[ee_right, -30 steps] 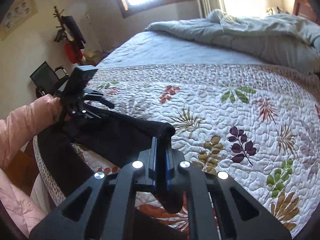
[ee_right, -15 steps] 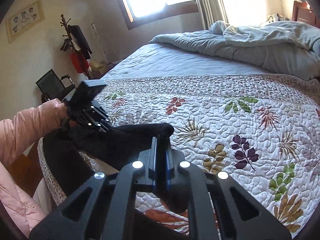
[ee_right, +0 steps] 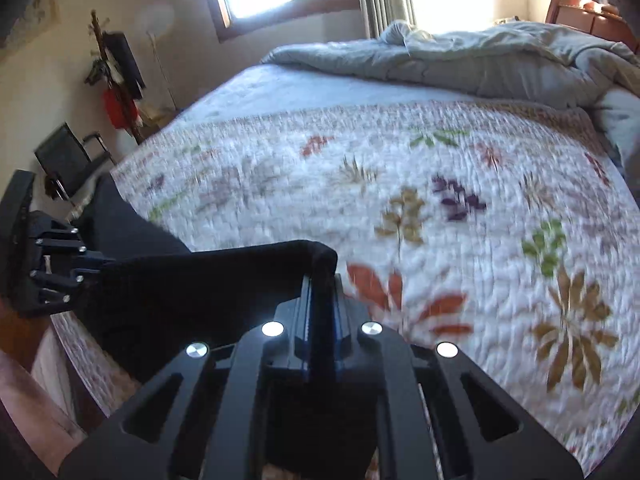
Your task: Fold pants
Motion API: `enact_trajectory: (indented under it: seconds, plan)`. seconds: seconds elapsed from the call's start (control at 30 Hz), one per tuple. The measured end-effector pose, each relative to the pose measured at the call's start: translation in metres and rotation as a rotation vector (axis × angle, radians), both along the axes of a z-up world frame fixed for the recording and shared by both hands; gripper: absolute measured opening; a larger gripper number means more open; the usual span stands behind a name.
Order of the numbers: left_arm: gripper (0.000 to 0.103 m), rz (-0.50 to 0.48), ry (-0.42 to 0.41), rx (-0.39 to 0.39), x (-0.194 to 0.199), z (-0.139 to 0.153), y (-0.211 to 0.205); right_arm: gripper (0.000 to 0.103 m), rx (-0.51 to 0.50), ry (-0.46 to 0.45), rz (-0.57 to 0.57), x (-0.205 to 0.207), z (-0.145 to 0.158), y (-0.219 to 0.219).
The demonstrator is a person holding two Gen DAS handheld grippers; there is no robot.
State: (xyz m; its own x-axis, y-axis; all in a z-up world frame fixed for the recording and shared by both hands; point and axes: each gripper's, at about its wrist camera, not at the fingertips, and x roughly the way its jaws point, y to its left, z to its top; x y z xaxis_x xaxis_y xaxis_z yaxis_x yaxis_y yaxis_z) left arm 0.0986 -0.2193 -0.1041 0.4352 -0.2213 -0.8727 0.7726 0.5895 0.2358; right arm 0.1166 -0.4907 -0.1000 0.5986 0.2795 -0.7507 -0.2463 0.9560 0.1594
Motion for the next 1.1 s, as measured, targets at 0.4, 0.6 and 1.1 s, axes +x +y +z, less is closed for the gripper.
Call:
enact_trajectory:
  seconds: [0.4,0.6,1.1]
  plan:
    - [0.012,0.154,-0.033,0.06,-0.028,-0.066,0.006,0.074,0.312,0.168,-0.171,-0.094,-0.038,-0.006]
    - [0.01,0.04,-0.152,0.161,-0.048,-0.073,-0.011,0.086,0.653,0.211,-0.271,-0.096,-0.031,-0.017]
    - [0.08,0.379,0.463,-0.445,0.0,-0.022,0.094,0.09,0.617,0.466,-0.386,-0.092,-0.073,-0.006]
